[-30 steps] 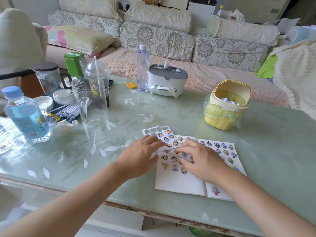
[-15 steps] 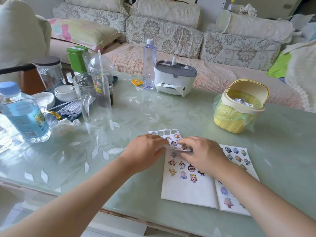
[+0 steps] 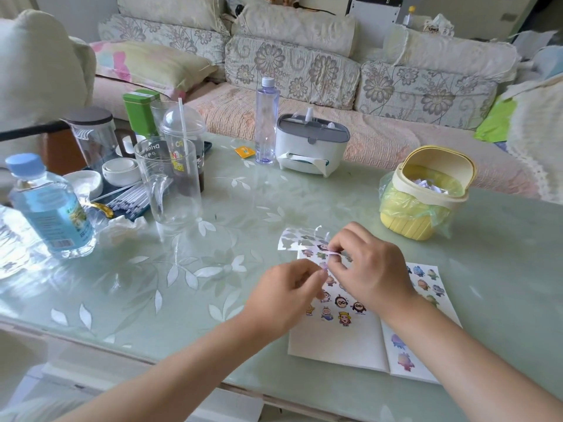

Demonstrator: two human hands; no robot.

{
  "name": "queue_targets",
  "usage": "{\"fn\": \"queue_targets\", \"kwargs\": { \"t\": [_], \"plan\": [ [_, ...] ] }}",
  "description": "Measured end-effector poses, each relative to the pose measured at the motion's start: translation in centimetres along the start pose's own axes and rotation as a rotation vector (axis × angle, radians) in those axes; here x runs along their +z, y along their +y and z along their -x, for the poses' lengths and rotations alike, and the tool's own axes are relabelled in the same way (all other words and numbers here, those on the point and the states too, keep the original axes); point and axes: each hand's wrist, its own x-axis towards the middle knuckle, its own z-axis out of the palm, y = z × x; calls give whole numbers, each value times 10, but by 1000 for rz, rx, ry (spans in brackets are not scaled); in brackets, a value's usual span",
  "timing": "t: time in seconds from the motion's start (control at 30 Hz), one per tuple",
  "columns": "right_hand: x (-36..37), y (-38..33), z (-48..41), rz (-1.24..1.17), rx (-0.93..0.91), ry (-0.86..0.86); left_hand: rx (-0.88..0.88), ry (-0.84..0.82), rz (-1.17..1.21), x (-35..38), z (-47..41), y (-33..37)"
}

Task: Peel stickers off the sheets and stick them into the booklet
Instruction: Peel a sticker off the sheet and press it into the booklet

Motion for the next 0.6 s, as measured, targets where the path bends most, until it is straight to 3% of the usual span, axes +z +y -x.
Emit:
{"fn": "queue_targets", "kwargs": {
  "t": [0.1, 0.23, 0.4, 0.6],
  "plan": [
    [-3, -3, 1, 5, -33, 5, -183, 101, 410, 5, -1, 9],
    [-5, -9, 0, -29, -55, 20, -294, 120, 683, 2, -4, 13],
    [-7, -11, 0, -75, -17, -38, -323, 127, 691, 1, -8, 11],
    [-8, -13, -1, -373, 294, -136, -283, 178, 619, 1, -13, 10]
  ]
}}
